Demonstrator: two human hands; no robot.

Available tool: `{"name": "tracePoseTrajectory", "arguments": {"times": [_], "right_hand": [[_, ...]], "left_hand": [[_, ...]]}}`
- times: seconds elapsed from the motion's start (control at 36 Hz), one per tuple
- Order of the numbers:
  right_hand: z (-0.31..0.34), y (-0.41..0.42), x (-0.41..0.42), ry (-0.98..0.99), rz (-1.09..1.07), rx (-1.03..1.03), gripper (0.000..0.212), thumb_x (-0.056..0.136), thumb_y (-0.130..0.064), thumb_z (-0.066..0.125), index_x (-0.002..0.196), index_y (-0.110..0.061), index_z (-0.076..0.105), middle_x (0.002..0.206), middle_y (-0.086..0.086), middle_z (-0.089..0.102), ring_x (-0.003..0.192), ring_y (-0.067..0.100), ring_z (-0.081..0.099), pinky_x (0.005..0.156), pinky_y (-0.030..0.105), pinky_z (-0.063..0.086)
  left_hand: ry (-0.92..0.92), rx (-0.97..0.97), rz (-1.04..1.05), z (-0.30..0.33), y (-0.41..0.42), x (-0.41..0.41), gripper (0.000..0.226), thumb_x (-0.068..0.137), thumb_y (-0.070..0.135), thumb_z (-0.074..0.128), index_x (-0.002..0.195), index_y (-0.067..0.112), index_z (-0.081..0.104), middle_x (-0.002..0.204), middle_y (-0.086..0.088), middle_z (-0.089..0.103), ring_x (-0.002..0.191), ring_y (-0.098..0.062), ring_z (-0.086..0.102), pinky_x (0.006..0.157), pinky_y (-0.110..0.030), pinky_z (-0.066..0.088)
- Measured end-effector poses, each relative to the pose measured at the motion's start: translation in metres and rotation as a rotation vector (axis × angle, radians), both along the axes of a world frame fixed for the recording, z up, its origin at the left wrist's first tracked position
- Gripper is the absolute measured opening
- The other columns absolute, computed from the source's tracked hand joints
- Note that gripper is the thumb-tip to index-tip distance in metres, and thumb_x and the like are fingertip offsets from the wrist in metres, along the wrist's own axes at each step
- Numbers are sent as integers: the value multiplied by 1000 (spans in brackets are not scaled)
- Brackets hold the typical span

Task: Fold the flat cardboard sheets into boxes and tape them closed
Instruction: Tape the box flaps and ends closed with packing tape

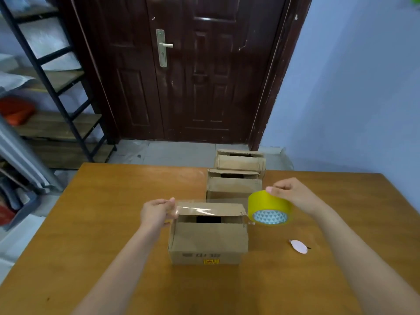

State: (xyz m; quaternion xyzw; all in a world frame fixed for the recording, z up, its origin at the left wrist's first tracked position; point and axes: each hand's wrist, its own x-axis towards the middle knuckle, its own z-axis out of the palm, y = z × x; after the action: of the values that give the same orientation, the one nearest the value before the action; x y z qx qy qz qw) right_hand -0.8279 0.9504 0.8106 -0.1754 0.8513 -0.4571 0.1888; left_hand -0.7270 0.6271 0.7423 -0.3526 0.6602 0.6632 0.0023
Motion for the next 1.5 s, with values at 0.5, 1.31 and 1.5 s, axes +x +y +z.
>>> {"name": "tracePoseTrajectory", "arguments": {"times": [0.5,1.31,1.5], "right_hand": [[-23,2,2,419,37,852,58,86,-63,47,53,-18,32,48,-4,31,45,13,29,44,22,19],[-83,-24,-1,189,44,856,51,90,-58,48,57,-19,44,53,-5,43,47,10,38,46,20,27],[-98,-32,-6,174,60,871,51,90,-58,46,57,-19,41,56,-3,44,48,11,38,48,21,30]], "left_hand": [[5,42,62,-12,2,4,25,96,16,53,98,-9,58,88,-22,69,69,-24,69,58,-26,56],[-62,744,10,-51,-29,2,29,96,16,40,69,8,46,93,-25,70,76,-37,71,65,-46,57],[-73,822,14,-65,-35,-1,26,97,19,36,85,2,52,104,-31,65,86,-42,68,64,-47,59]]}}
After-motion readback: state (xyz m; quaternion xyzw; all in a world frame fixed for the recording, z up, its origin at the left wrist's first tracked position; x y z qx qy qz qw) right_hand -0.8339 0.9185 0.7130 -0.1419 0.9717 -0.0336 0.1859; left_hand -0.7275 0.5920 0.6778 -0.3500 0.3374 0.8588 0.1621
